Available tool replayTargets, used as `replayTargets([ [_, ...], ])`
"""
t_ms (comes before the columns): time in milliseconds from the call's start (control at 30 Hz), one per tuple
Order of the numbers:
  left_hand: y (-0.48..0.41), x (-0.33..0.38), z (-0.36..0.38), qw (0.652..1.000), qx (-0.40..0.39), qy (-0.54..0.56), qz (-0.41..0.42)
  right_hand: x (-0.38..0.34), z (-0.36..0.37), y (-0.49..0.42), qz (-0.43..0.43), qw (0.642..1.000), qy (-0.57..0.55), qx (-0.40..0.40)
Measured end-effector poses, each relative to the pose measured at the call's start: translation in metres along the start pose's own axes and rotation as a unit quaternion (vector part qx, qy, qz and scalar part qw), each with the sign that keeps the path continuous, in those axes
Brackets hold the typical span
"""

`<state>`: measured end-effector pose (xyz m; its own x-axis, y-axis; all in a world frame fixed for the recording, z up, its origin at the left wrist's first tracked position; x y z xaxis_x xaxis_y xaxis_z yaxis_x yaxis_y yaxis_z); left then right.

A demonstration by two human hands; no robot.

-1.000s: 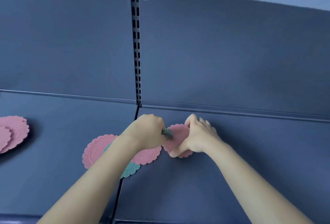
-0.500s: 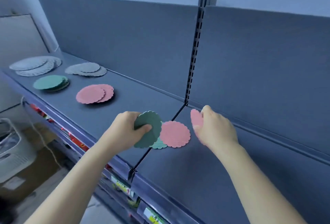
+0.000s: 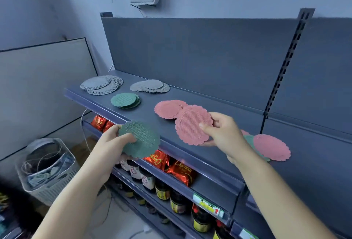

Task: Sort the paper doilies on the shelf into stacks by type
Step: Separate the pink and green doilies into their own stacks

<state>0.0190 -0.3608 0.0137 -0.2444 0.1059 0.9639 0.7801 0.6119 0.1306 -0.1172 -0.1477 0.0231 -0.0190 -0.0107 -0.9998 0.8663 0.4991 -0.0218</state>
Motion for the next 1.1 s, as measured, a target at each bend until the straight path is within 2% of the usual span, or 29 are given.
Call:
replayTargets([
  [67, -0.017, -0.008, -0.019, 1.000, -0.001, 0.002, -0.001, -0.001, 0.017, -0.008, -0.020, 0.999, -0.003, 0.029],
  [133, -0.036, -0.012, -0.029, 1.000, -0.017, 0.002, 0.001, -0.002, 0.025, -0.022, -0.096, 0.985, 0.115, 0.086],
  [233, -0.068, -0.013, -0.033, 0.999, -0.033, -0.005, 0.023, -0.004, 0.035, -0.047, -0.208, 0.920, 0.300, 0.143],
  [300, -0.090, -0.010, -0.033, 0.999, -0.030, -0.012, 0.043, 0.001, 0.046, -0.073, -0.254, 0.881, 0.375, 0.135],
  [400, -0.121, -0.006, -0.031, 0.996, -0.004, -0.034, 0.086, 0.032, 0.064, -0.121, -0.191, 0.836, 0.514, 0.024],
  [467, -0.144, -0.001, -0.035, 0.992, 0.024, -0.059, 0.111, 0.049, 0.068, -0.142, -0.128, 0.842, 0.523, -0.031],
  [500, -0.156, 0.002, -0.039, 0.990, 0.037, -0.074, 0.115, 0.051, 0.067, -0.148, -0.131, 0.860, 0.492, -0.023],
  [567, -0.181, 0.004, -0.047, 0.990, 0.056, -0.085, 0.099, 0.043, 0.063, -0.159, -0.194, 0.897, 0.393, 0.058],
  [633, -0.208, 0.007, -0.053, 0.991, 0.072, -0.071, 0.086, 0.034, 0.062, -0.174, -0.229, 0.906, 0.338, 0.114],
  [700, -0.233, 0.009, -0.053, 0.991, 0.066, -0.085, 0.083, 0.028, 0.072, -0.192, -0.232, 0.907, 0.331, 0.118],
  [867, -0.284, 0.000, -0.063, 0.981, 0.038, -0.179, 0.072, 0.030, 0.116, -0.227, -0.181, 0.891, 0.417, -0.003],
  [1000, -0.308, -0.001, -0.080, 0.935, 0.058, -0.328, 0.123, 0.038, 0.159, -0.247, -0.138, 0.876, 0.452, -0.099],
  [1100, -0.322, -0.004, -0.085, 0.912, 0.018, -0.384, 0.144, 0.043, 0.189, -0.258, -0.120, 0.864, 0.468, -0.141],
])
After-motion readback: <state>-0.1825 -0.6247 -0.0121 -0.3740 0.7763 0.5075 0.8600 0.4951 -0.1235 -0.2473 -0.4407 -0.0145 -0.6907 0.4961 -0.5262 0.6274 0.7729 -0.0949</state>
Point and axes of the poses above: each hand's wrist, its own y-axis away from the middle knuckle, its own z-axis out of the palm, x = y × z, the point moved 4 cm from there along -y, towards the middle knuckle, and after that the axes turned 8 degrees about -y, right-handed, at the moved point
